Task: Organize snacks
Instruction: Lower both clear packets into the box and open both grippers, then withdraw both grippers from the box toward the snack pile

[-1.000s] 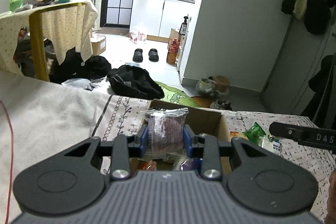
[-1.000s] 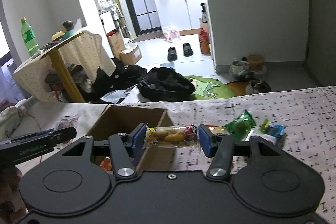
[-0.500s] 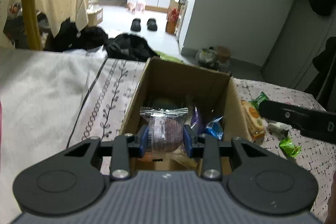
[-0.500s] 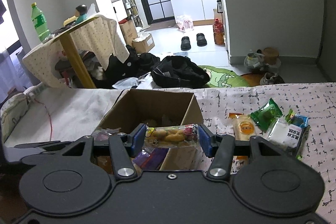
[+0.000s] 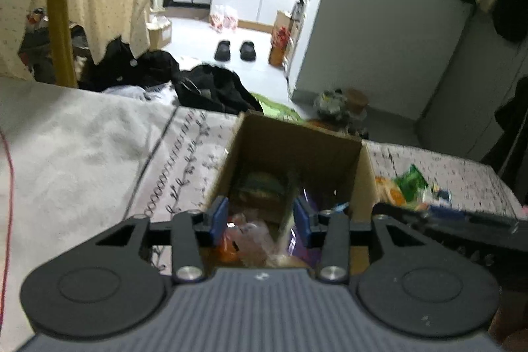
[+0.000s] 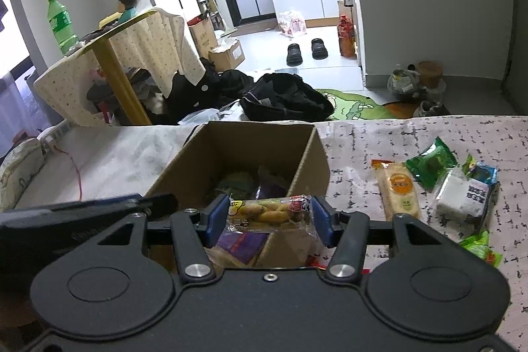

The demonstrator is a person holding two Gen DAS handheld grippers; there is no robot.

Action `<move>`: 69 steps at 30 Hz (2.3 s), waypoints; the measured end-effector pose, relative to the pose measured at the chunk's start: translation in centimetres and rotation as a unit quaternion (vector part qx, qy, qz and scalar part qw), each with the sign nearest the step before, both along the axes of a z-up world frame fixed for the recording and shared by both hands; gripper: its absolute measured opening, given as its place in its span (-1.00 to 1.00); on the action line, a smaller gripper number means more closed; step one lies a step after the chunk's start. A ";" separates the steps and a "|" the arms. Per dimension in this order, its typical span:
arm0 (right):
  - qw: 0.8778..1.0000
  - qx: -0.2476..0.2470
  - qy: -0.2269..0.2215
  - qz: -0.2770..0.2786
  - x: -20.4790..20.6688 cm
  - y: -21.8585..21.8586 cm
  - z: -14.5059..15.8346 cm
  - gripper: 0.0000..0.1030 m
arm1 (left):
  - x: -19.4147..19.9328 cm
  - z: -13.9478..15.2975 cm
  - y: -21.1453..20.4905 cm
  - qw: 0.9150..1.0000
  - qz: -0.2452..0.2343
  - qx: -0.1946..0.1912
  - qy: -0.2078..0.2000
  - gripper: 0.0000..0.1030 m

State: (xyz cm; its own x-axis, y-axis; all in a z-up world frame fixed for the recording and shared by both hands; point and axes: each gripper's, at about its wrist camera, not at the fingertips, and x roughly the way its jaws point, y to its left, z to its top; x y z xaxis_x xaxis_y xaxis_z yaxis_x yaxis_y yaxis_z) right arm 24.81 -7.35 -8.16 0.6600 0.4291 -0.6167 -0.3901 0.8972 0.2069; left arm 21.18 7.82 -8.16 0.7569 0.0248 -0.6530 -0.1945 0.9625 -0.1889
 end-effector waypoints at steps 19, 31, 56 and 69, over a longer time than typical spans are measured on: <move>1.000 -0.007 0.010 0.029 1.0 3.2 -0.9 0.18 | -2.7 0.7 2.6 0.997 0.071 -0.004 -0.037 0.53; 1.000 0.017 0.004 -0.009 -0.7 -0.6 0.4 0.44 | -3.0 0.0 3.0 0.996 0.070 -0.045 -0.023 0.63; 0.995 -0.024 0.007 -0.101 -1.9 -11.1 0.2 1.00 | -1.3 1.2 -7.2 0.998 -0.043 -0.021 -0.029 1.00; 0.990 -0.021 0.025 -0.134 -1.8 -16.2 -0.1 1.00 | -0.7 0.8 -12.9 0.990 -0.139 -0.001 -0.014 1.00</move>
